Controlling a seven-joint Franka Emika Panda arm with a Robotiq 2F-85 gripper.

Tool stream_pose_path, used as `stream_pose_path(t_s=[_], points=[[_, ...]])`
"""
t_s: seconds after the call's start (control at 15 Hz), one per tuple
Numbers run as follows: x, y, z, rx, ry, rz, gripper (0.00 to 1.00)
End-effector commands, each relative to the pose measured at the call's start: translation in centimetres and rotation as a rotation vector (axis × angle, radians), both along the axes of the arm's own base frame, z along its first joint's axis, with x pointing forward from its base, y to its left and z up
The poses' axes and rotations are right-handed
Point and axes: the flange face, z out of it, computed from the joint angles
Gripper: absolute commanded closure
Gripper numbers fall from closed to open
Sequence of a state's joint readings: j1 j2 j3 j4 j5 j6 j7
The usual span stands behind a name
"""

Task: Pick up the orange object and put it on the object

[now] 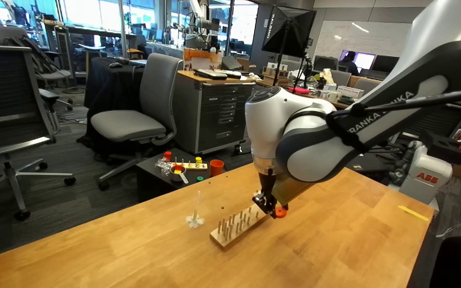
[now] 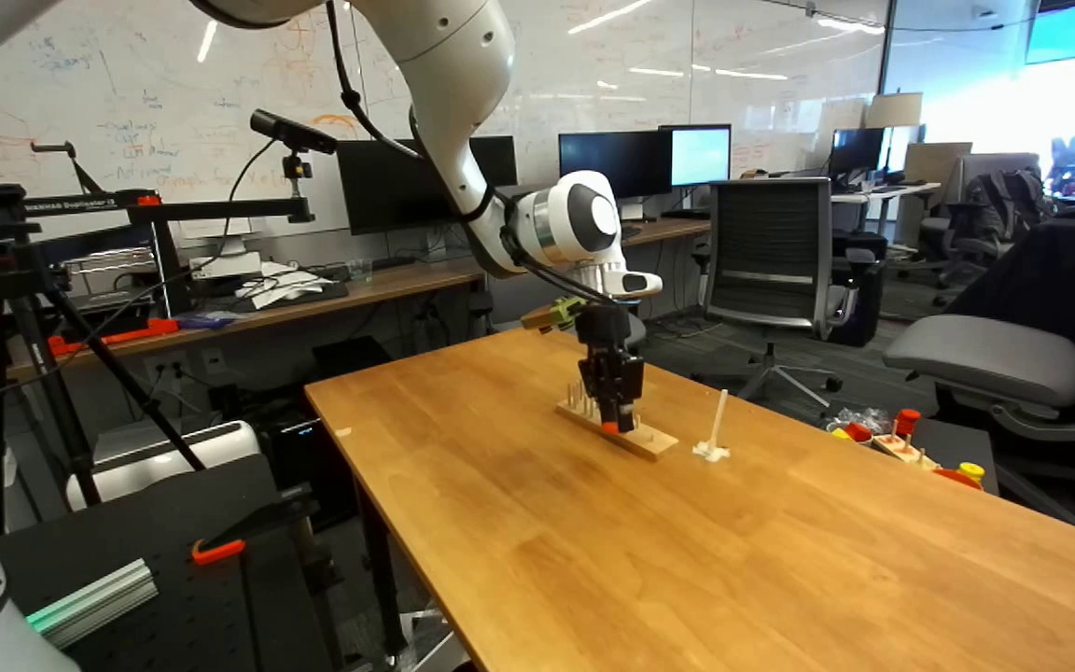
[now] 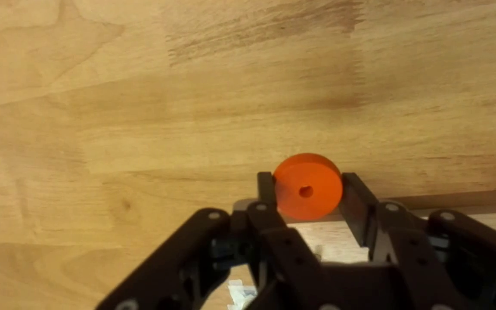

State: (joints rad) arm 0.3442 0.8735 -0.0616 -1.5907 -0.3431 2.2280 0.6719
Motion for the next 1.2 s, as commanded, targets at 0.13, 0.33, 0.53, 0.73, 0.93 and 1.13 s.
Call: stream_pose_path(t_s=[0.13, 0.33, 0.53, 0.73, 0.93, 1.13], points=[[1.2, 0.4, 0.3, -0.009, -0.056, -0.001, 0.83], [1.8, 1.2, 0.5, 0.010, -0.090, 0.000, 0.83], [2.0, 2.0, 0.4, 0.028, -0.110, 0.002, 0.83], [2.2, 2.4, 0.1, 0.041, -0.120, 0.004, 0.83], [2.5, 2.5, -0.5, 0.040, -0.130, 0.003, 0.83], [3.0, 2.7, -1.0, 0.036, -0.146, 0.005, 0.83]])
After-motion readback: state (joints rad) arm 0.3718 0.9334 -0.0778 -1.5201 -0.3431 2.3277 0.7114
